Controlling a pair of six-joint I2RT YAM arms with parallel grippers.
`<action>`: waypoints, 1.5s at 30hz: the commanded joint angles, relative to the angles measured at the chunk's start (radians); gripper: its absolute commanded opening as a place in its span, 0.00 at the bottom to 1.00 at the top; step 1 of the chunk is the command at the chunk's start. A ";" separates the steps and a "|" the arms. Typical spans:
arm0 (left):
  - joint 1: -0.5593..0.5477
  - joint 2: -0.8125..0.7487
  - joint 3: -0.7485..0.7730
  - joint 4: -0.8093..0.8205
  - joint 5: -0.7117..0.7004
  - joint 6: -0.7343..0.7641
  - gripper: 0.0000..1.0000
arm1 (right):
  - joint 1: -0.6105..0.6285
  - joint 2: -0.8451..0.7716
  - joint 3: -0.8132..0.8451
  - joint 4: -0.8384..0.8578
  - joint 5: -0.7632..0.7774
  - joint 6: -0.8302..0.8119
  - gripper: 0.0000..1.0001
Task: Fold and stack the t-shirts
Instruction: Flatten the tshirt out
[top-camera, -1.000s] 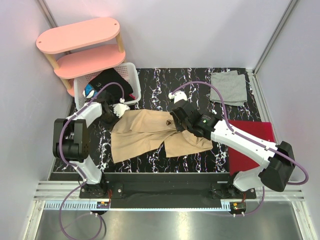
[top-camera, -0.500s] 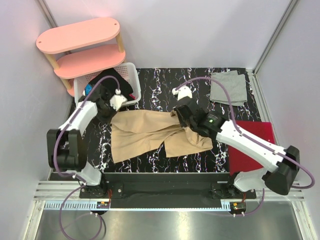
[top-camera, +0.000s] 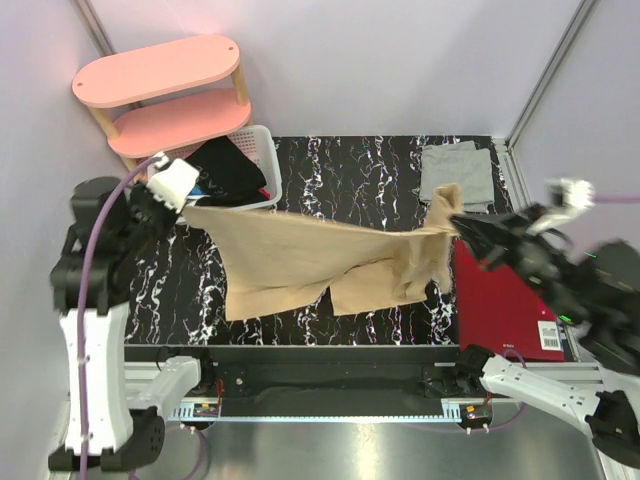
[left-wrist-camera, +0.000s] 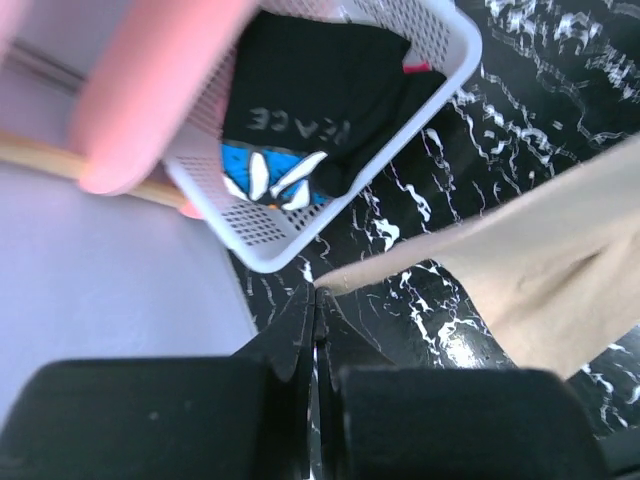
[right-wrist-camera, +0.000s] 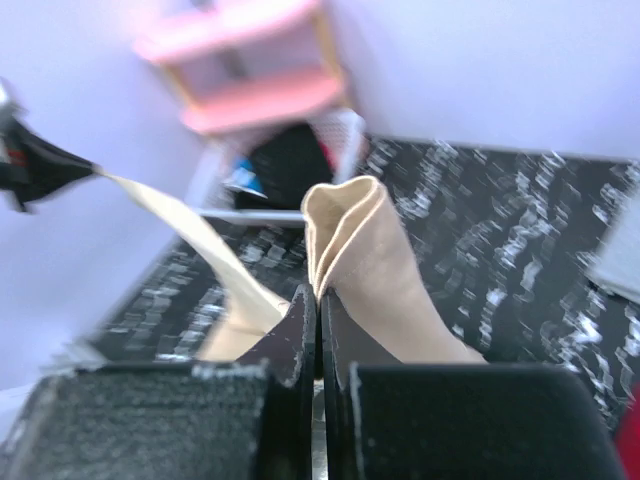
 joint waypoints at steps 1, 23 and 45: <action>0.003 -0.084 0.186 -0.162 0.013 -0.048 0.00 | 0.002 -0.097 0.148 -0.043 -0.218 0.045 0.00; 0.001 -0.124 0.212 -0.195 -0.015 -0.045 0.00 | -0.422 0.046 0.301 -0.172 -0.300 -0.027 0.00; -0.025 0.615 0.025 0.283 -0.263 0.159 0.00 | -0.593 0.843 0.281 -0.024 -0.280 -0.032 0.00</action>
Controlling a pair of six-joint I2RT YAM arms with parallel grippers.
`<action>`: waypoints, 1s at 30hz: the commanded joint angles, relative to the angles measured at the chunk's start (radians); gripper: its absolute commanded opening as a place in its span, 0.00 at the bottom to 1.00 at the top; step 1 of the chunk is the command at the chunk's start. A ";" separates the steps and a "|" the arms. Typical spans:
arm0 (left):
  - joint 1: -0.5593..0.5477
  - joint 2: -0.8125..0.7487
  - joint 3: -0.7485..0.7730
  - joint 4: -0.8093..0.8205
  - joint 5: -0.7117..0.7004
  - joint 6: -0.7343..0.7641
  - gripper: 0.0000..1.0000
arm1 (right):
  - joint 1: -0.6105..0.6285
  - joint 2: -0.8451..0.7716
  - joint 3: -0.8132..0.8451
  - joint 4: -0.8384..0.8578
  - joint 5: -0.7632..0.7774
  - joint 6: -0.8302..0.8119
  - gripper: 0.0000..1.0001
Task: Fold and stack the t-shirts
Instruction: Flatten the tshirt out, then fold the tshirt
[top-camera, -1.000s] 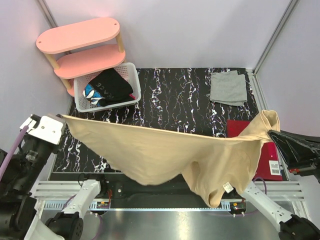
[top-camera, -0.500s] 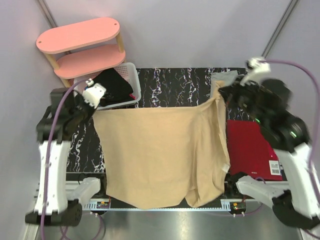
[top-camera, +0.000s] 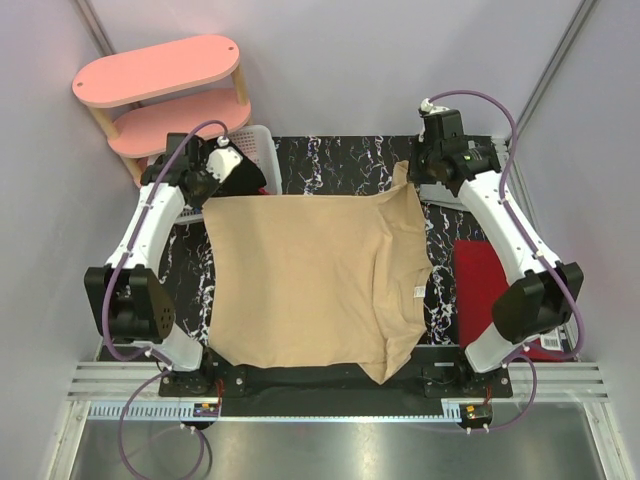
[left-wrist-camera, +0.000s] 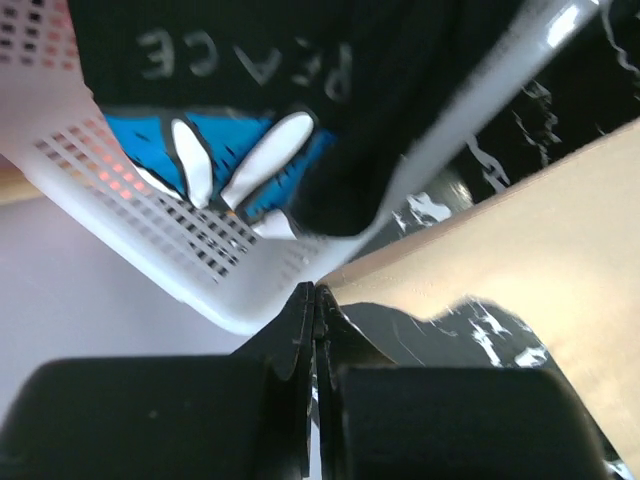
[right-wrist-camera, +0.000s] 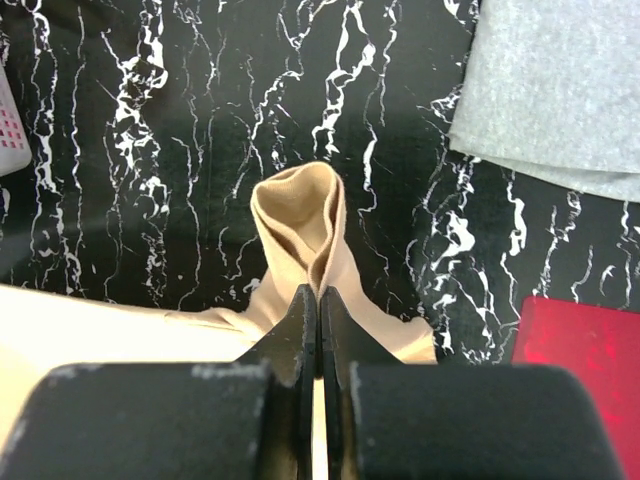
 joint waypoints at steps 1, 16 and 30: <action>-0.012 0.009 0.043 0.082 -0.074 0.046 0.00 | -0.004 -0.026 0.051 0.014 -0.027 0.026 0.00; -0.026 0.205 0.196 0.147 -0.195 0.118 0.00 | -0.015 0.273 0.276 -0.016 -0.015 0.000 0.00; -0.033 0.090 0.115 0.147 -0.157 0.117 0.00 | -0.021 0.282 0.243 -0.023 -0.138 0.023 0.00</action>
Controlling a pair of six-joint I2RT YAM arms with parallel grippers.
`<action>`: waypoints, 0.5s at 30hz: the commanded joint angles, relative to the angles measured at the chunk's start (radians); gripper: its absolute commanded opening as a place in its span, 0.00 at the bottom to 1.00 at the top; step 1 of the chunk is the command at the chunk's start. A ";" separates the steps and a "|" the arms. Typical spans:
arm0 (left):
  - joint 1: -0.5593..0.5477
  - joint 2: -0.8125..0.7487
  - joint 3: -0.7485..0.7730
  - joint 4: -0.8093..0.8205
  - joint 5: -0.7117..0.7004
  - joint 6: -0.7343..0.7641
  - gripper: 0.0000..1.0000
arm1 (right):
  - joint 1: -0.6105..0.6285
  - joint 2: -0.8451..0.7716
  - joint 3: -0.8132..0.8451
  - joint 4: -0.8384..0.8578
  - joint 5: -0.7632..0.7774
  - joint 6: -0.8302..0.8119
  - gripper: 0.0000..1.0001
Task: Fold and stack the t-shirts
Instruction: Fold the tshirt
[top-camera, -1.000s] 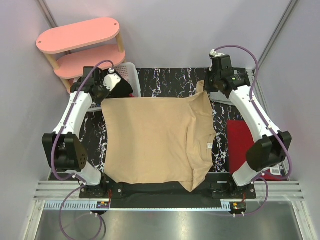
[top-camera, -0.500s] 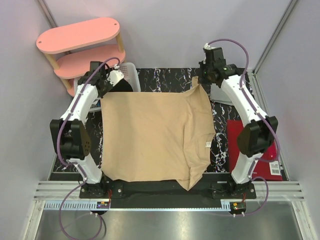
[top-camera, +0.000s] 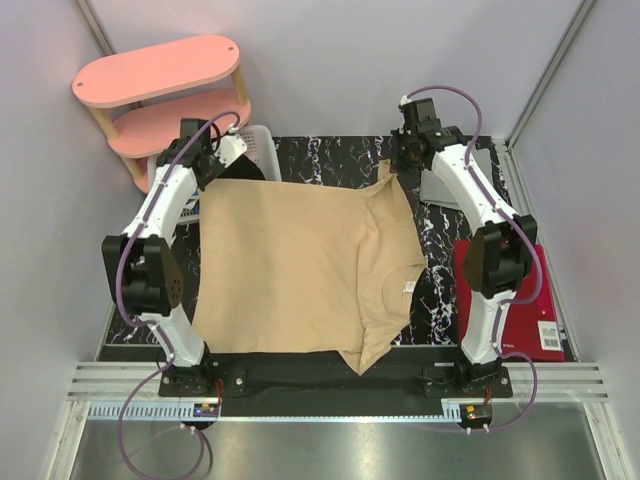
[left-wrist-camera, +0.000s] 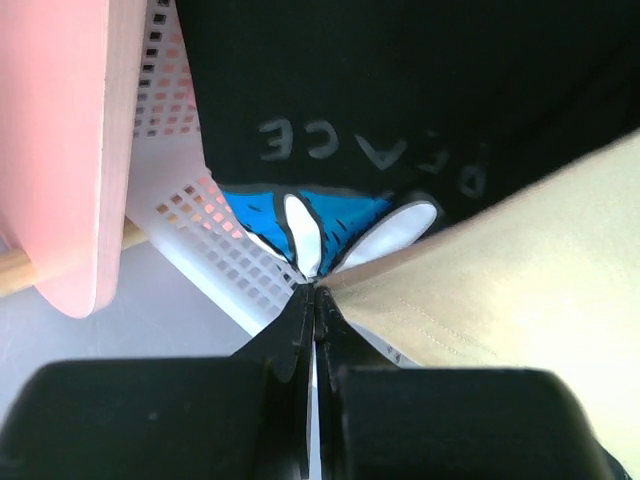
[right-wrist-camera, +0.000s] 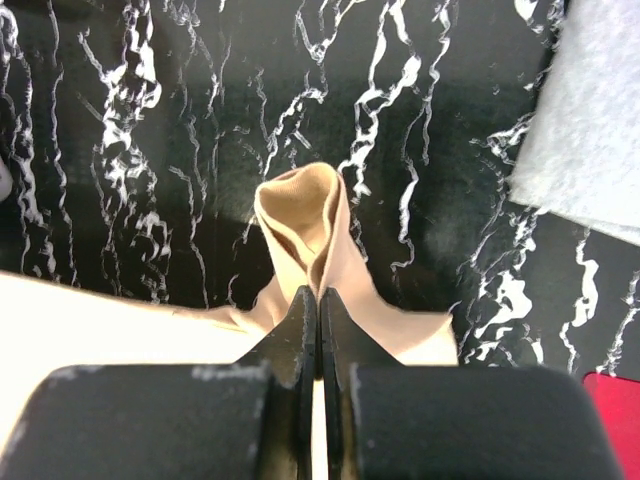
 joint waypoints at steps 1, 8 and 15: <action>-0.004 -0.166 -0.107 0.041 0.017 0.012 0.00 | 0.001 -0.114 -0.063 0.021 -0.082 0.020 0.00; -0.005 -0.303 -0.327 0.086 0.037 0.015 0.00 | 0.087 -0.220 -0.225 0.038 -0.112 0.060 0.00; -0.005 -0.337 -0.425 0.118 0.041 0.023 0.00 | 0.205 -0.361 -0.389 0.035 -0.065 0.103 0.00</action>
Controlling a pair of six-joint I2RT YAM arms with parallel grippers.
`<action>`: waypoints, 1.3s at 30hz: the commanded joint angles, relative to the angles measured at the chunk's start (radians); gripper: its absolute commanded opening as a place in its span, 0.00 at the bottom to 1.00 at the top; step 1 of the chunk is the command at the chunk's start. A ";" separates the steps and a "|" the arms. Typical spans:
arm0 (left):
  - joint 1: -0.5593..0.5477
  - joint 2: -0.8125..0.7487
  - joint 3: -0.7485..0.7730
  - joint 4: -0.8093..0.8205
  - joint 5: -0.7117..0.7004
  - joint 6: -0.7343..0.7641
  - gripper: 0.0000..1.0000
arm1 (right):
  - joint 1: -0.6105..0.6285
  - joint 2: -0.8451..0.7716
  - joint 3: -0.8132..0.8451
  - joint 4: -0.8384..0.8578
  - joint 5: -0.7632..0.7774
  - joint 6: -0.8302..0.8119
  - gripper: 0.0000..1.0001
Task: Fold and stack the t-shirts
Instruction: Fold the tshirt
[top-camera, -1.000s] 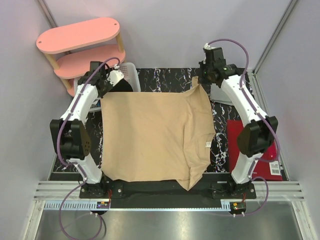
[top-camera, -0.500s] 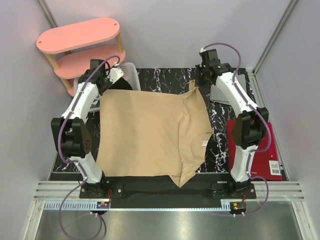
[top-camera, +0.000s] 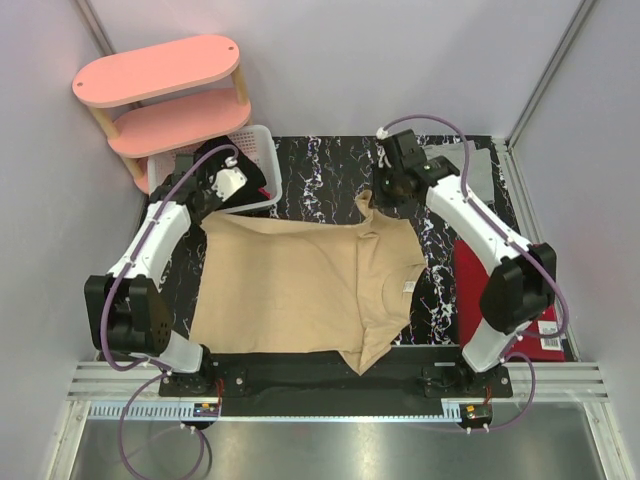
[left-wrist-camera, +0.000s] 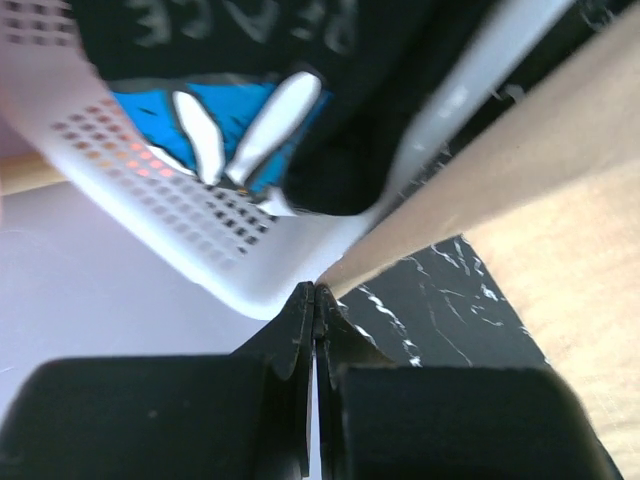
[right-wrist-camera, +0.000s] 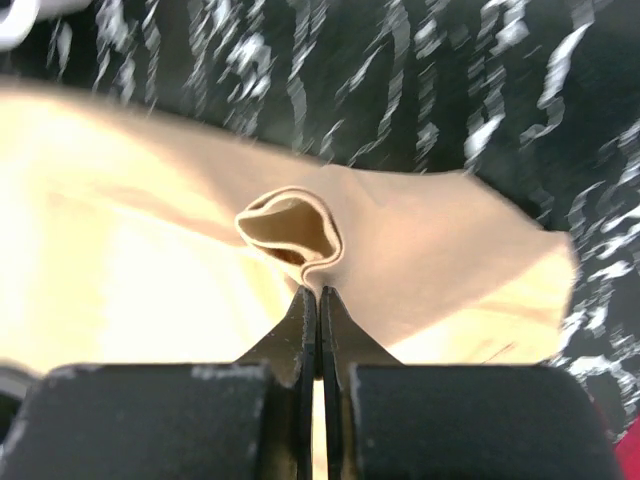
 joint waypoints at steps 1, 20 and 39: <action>0.001 -0.036 -0.043 0.069 0.015 0.017 0.00 | 0.058 -0.144 -0.089 0.016 0.023 0.049 0.00; 0.001 -0.160 -0.294 0.132 0.038 0.022 0.00 | 0.115 -0.416 -0.475 -0.052 0.022 0.161 0.00; -0.022 -0.317 -0.287 -0.023 0.093 -0.045 0.59 | 0.118 -0.368 -0.379 -0.181 0.186 0.169 0.62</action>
